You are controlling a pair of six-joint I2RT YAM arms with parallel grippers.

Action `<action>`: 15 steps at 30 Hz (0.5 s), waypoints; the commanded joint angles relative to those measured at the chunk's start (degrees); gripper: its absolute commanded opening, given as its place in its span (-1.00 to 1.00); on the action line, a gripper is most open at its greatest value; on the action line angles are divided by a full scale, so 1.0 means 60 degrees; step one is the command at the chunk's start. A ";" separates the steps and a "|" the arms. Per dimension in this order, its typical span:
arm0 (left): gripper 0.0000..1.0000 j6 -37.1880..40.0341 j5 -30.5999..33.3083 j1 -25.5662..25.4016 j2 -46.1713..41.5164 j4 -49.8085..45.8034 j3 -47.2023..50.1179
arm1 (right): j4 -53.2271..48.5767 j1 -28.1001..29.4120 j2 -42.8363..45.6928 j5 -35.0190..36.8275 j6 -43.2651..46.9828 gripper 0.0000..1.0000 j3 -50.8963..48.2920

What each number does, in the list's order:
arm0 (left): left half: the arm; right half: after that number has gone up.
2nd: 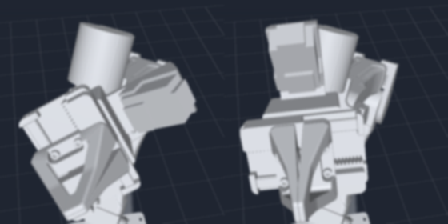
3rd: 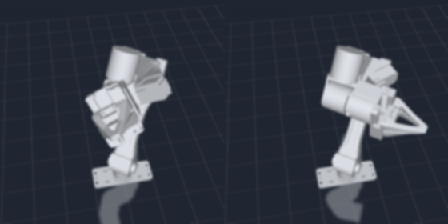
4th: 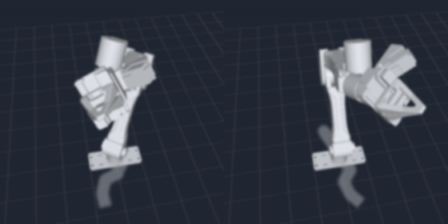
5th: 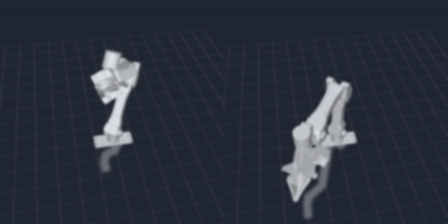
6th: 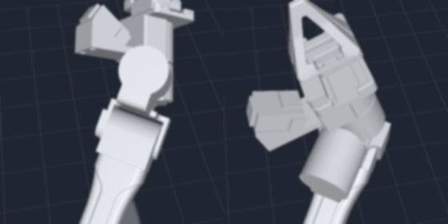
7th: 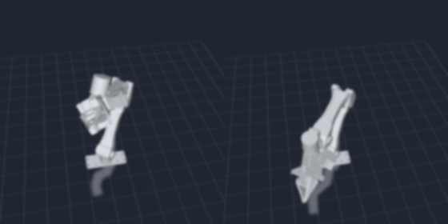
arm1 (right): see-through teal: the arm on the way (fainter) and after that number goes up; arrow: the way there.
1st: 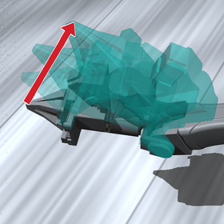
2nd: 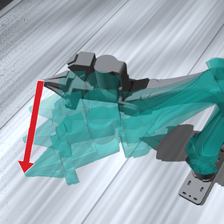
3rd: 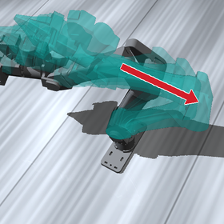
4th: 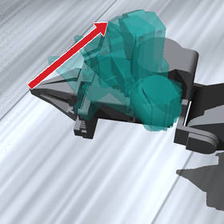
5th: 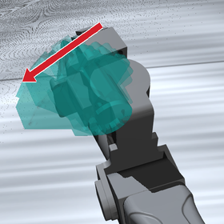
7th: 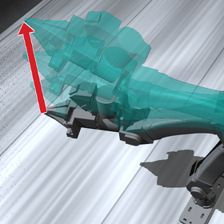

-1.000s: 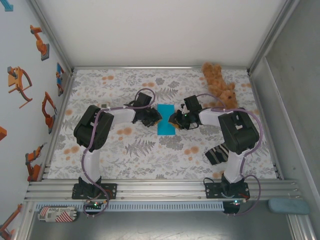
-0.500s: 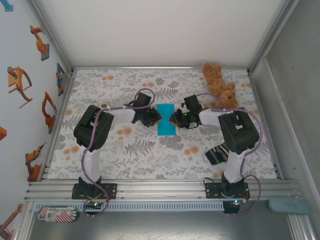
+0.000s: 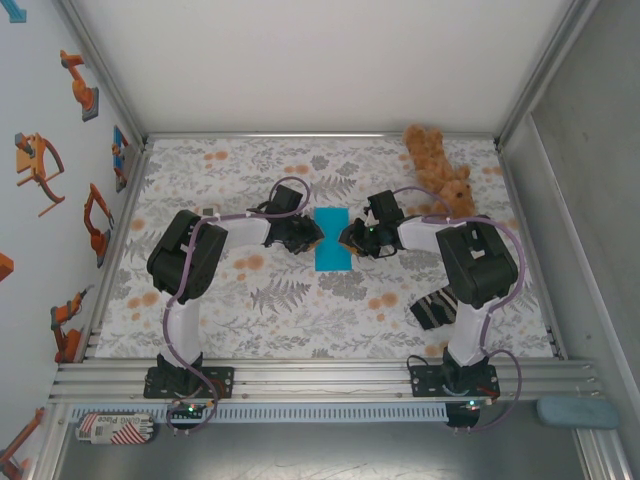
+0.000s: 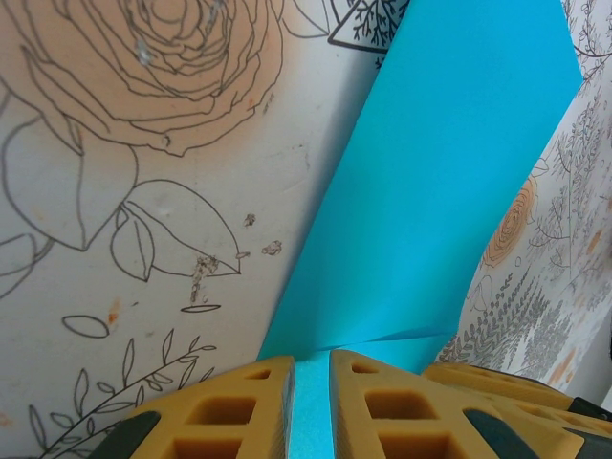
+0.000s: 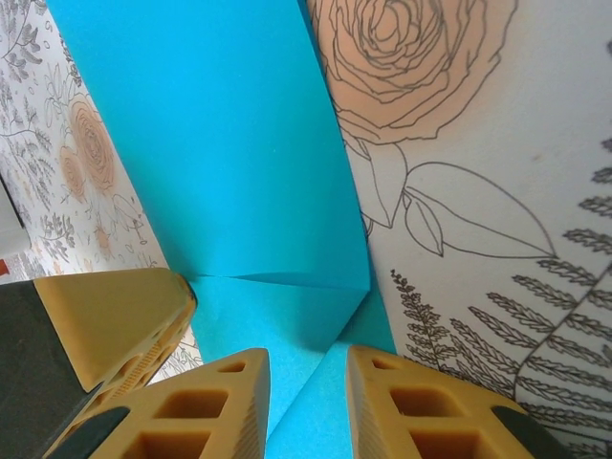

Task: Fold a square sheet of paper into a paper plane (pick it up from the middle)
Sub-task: Pick up the paper from the center of the table.

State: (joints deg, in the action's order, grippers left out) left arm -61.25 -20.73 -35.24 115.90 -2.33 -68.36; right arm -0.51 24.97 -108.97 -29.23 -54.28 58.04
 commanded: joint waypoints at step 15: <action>-0.64 -0.0122 0.0149 0.0000 0.0225 -0.0836 0.0434 | 0.1401 0.0088 -0.0156 -0.0444 -0.0469 -0.59 0.0056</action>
State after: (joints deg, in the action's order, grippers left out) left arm -61.23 -20.93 -35.20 115.81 -1.89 -68.05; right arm 5.65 24.97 -109.56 -31.03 -56.25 58.04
